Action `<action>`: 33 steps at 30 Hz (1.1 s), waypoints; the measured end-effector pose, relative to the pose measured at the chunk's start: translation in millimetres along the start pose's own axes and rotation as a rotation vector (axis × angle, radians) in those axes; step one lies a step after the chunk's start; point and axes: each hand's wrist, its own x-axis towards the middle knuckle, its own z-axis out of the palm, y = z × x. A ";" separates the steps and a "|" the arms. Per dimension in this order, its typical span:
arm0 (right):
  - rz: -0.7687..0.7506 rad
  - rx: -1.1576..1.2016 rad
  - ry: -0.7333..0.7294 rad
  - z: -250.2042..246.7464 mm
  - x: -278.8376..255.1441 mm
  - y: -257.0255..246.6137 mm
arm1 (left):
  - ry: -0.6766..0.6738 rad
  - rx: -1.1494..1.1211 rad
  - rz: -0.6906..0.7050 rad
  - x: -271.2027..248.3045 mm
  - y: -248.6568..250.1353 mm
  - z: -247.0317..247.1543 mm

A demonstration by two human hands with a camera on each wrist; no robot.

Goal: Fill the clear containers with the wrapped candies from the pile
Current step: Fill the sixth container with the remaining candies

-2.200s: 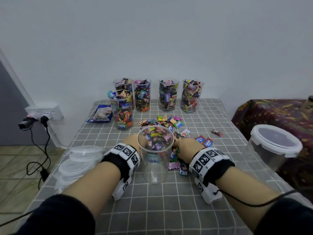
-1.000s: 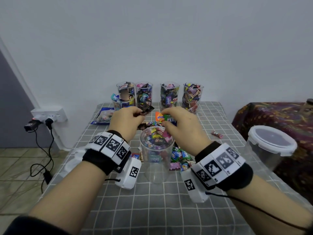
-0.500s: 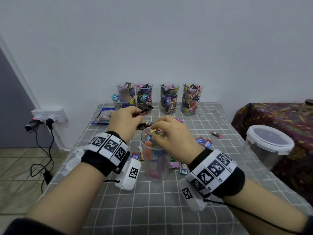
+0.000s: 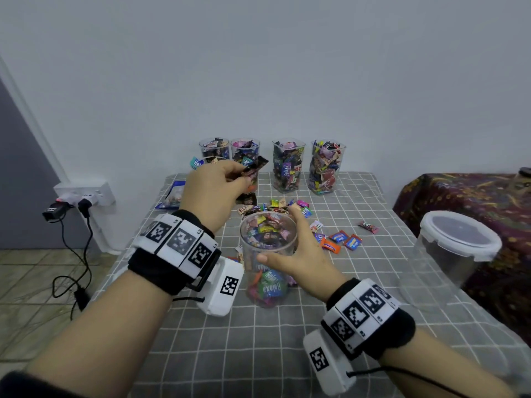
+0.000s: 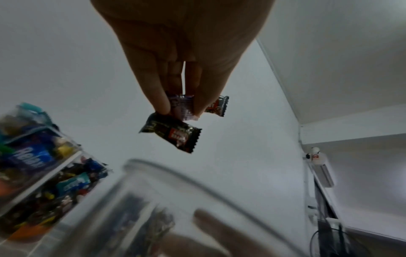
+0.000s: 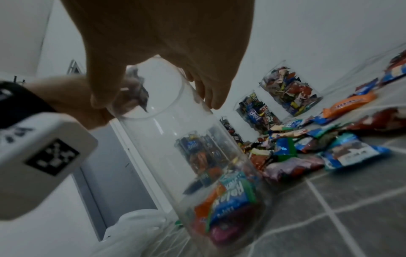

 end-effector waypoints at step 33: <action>-0.016 -0.032 -0.072 -20.0 -5.9 7.6 | -0.195 -0.106 -0.039 -6.2 -29.4 17.2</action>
